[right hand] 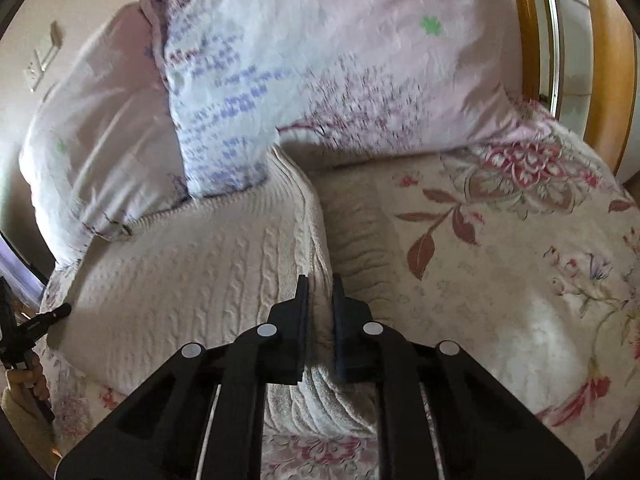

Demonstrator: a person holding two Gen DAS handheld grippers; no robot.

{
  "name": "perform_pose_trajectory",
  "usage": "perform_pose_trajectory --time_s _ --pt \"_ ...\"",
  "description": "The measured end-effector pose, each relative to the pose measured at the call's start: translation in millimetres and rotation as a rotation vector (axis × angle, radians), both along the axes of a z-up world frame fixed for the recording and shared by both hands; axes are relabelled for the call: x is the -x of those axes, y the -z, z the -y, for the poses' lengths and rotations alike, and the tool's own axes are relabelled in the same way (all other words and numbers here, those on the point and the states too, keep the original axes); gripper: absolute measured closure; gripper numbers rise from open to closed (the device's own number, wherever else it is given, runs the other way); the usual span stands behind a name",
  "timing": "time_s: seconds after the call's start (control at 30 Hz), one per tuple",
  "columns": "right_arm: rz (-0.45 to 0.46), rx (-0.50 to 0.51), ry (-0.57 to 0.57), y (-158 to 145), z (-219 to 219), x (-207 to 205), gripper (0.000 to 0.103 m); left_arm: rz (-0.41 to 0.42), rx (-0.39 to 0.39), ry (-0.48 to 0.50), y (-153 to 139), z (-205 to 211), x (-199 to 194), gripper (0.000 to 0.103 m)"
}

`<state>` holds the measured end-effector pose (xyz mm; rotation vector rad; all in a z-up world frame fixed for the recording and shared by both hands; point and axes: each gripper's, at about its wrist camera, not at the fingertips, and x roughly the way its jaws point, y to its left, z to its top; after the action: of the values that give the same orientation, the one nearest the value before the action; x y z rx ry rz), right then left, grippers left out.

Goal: Fold small clothes
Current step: 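Pinch the folded edge with the right gripper and press it flat, then open both grippers and lift them away from the sweater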

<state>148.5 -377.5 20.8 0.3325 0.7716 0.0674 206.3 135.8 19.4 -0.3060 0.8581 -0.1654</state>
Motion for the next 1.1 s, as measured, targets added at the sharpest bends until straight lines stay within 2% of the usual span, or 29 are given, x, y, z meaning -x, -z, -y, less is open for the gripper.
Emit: perform_pose_trajectory --time_s 0.2,0.53,0.63,0.7,0.77,0.87,0.97,1.03,1.1 --pt "0.013 -0.018 0.006 -2 4 14 0.092 0.010 0.051 0.012 -7 -10 8 0.096" --pt "-0.072 0.039 0.057 25 3 5 0.092 -0.012 0.065 0.016 12 -18 13 0.094" --pt "-0.074 0.094 0.057 19 -4 4 0.088 -0.004 0.039 0.024 9 -13 13 0.089" --pt "-0.055 0.114 0.063 11 -8 8 0.082 0.014 0.036 0.027 2 -12 17 0.079" --pt "0.009 0.125 0.051 -4 -14 20 0.076 0.068 0.007 0.017 -9 -9 24 0.061" --pt "0.051 0.150 -0.008 -16 -28 26 0.072 0.168 -0.065 0.058 -26 6 38 0.050" --pt "0.021 0.156 -0.072 -14 -40 21 0.071 0.184 -0.121 0.130 -31 26 42 0.047" --pt "-0.012 0.162 -0.085 -6 -44 17 0.070 0.154 -0.142 0.160 -25 36 41 0.047" --pt "-0.060 0.159 -0.085 5 -46 13 0.065 0.108 -0.161 0.167 -14 39 35 0.047"
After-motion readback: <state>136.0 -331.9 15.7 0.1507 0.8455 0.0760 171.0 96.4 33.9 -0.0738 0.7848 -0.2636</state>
